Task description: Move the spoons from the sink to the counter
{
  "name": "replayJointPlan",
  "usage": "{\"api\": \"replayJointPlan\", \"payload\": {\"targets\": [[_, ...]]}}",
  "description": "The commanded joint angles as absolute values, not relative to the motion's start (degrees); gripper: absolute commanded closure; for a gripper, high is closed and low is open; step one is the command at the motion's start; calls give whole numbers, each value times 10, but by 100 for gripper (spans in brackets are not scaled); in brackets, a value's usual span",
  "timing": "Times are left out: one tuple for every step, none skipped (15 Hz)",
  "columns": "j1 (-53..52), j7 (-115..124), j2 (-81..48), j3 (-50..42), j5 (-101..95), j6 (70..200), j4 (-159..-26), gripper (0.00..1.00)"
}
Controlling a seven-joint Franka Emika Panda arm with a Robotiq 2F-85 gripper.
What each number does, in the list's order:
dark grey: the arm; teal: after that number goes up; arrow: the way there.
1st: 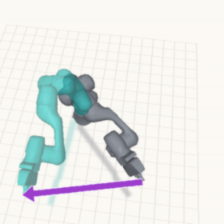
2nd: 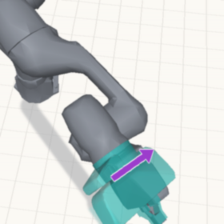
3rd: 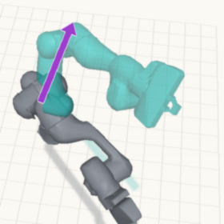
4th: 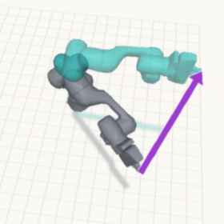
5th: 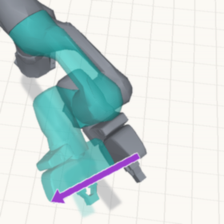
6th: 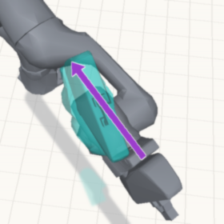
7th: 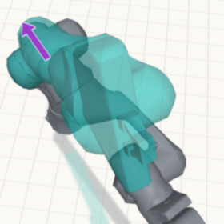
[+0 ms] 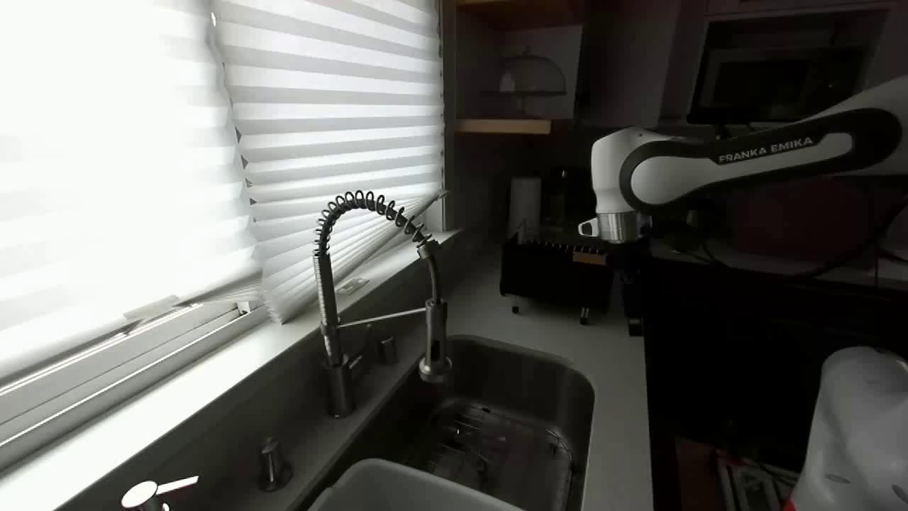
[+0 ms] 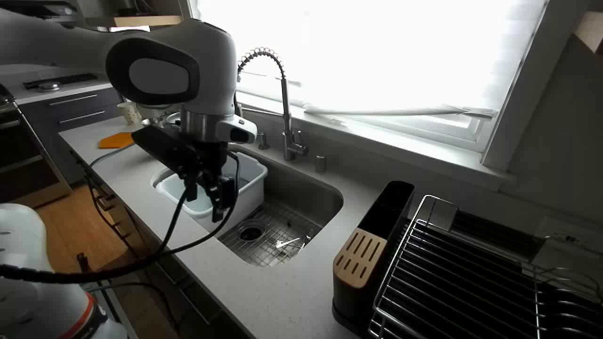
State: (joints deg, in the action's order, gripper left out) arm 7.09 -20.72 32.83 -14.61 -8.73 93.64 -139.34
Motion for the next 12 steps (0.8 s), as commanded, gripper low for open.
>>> {"api": "replayJointPlan", "payload": {"targets": [[72, -208, 328, -145, -87, 936, -1393, 0], [72, -208, 328, -145, -87, 936, -1393, 0], [72, -208, 328, -145, -87, 936, -1393, 0], [72, -208, 328, -145, -87, 936, -1393, 0], [72, -208, 328, -145, -87, 936, -1393, 0], [72, -208, 328, -145, -87, 936, -1393, 0], [72, -208, 328, -145, -87, 936, -1393, 0], [72, -208, 328, -145, -87, 936, -1393, 0], [72, -208, 328, -145, -87, 936, -1393, 0], [70, -199, 289, -143, -91, 948, -1374, 0], [69, -187, 260, -143, -88, 970, -1361, 0], [62, -192, 232, -142, -86, 992, -1351, 0]]}}
